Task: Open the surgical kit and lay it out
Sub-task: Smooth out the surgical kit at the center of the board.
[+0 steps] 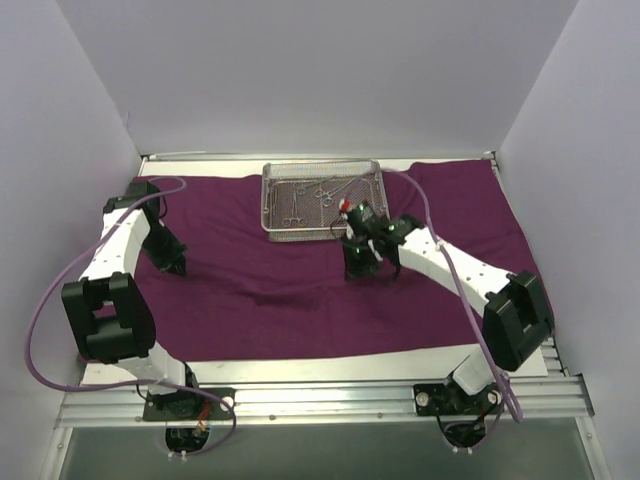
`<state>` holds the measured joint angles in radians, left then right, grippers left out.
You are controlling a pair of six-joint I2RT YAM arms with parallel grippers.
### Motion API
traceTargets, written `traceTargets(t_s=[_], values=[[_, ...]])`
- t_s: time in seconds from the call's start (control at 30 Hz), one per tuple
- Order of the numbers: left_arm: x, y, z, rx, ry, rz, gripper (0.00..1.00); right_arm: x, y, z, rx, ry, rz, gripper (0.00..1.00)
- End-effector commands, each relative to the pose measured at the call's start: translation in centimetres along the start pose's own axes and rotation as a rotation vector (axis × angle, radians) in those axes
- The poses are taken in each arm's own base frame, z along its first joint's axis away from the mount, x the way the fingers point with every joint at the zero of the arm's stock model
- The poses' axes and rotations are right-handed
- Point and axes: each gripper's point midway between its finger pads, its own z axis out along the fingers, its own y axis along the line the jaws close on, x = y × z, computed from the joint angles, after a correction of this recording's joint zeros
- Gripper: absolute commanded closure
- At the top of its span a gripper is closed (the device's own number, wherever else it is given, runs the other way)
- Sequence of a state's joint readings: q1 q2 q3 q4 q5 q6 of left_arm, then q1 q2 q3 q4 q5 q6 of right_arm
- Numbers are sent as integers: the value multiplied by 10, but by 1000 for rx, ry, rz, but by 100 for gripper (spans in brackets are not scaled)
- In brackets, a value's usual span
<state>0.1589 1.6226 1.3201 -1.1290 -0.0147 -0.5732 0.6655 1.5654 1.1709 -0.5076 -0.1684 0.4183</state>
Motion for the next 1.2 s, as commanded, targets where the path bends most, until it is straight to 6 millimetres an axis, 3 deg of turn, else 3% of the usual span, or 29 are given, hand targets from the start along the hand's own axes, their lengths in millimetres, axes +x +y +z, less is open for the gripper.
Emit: traceTargets(t_s=[0.0, 0.07, 0.1, 0.17, 0.2, 0.3, 0.33, 0.4, 0.47, 0.57, 0.63, 0.77, 0.87, 1.03, 1.1, 1.17], values=[[-28, -18, -17, 64, -77, 30, 98, -55, -32, -9, 108, -93, 46, 100], [-33, -35, -17, 132, -60, 52, 98, -76, -50, -8, 116, -100, 113, 100], [-46, -45, -24, 161, -96, 63, 98, -88, -76, -12, 136, -119, 185, 100], [-57, -56, -21, 184, -98, 81, 98, -108, -99, -16, 129, -142, 257, 100], [-71, -67, -28, 217, -137, 90, 98, -116, -127, -20, 146, -160, 324, 100], [-86, -82, -14, 216, -130, 103, 98, -139, -165, -21, 148, -197, 406, 100], [-94, -91, -8, 220, -128, 108, 98, -145, -189, -23, 159, -213, 453, 100], [-102, -101, -2, 232, -127, 113, 98, -158, -216, -18, 170, -234, 511, 100], [-110, -116, 12, 254, -106, 113, 98, -162, -253, -8, 185, -250, 597, 100], [-110, -148, 43, 359, -33, 138, 98, -163, -287, 12, 156, -294, 730, 100], [-106, -152, 70, 328, 22, 141, 98, -150, -296, 31, 130, -272, 803, 100], [-109, -157, 75, 332, 14, 140, 98, -116, -323, 59, 182, -188, 865, 100], [-115, -159, 72, 344, -20, 157, 98, -81, -339, 61, 248, -133, 917, 100], [-124, -153, 72, 288, -20, 155, 98, -12, -355, 46, 376, -19, 981, 100], [-128, -153, 70, 281, -35, 157, 98, 1, -352, 38, 380, -5, 980, 100], [-134, -157, 69, 290, -56, 161, 98, -7, -348, 26, 385, -33, 949, 100]])
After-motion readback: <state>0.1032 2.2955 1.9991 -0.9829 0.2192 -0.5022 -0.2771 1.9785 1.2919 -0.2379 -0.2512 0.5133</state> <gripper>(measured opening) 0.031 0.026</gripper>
